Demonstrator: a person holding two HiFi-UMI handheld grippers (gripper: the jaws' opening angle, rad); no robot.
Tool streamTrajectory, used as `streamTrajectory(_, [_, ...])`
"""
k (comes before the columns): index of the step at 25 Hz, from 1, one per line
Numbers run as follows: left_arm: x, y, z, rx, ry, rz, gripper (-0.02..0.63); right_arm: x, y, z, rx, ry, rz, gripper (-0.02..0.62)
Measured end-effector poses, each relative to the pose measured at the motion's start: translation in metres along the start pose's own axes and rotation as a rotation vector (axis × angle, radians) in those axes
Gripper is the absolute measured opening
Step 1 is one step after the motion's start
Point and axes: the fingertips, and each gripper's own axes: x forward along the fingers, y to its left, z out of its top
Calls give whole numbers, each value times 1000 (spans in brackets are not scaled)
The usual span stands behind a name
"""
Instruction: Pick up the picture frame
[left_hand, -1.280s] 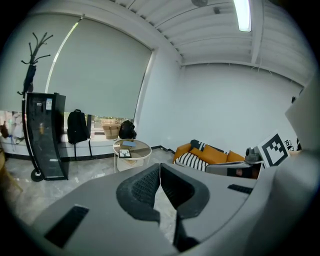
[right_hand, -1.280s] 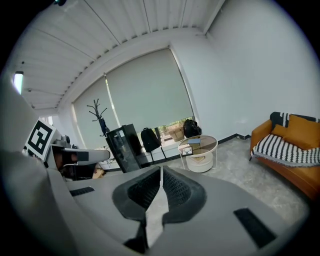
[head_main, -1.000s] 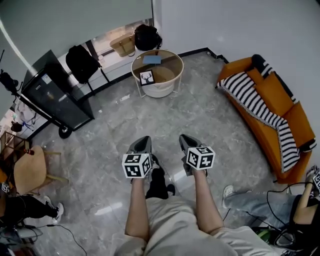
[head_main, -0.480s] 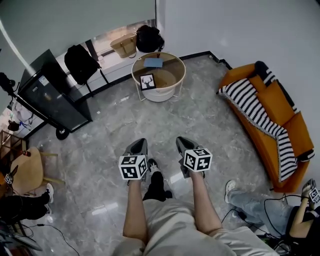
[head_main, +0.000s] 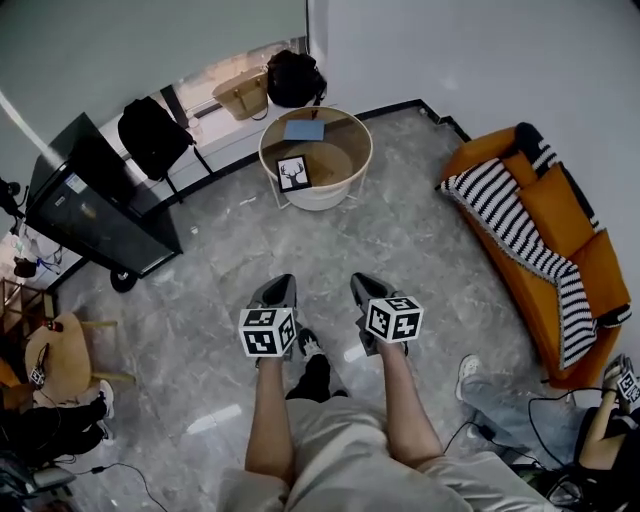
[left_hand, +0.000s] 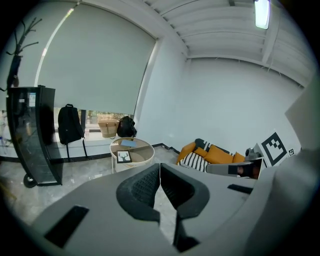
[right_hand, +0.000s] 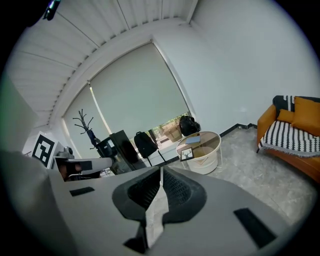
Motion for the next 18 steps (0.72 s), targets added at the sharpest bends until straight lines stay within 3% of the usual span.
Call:
streamTrajectory(7, [52, 15, 30, 36, 30, -55, 21, 45, -19, 31, 15, 9, -36, 41])
streamTrajectory(12, [78, 51, 61, 17, 10, -46, 21, 86, -18, 62, -7, 7, -36, 41])
streamTrajectory(18, [101, 98, 73, -23, 4, -34, 21, 134, -13, 85, -58, 29, -36, 41])
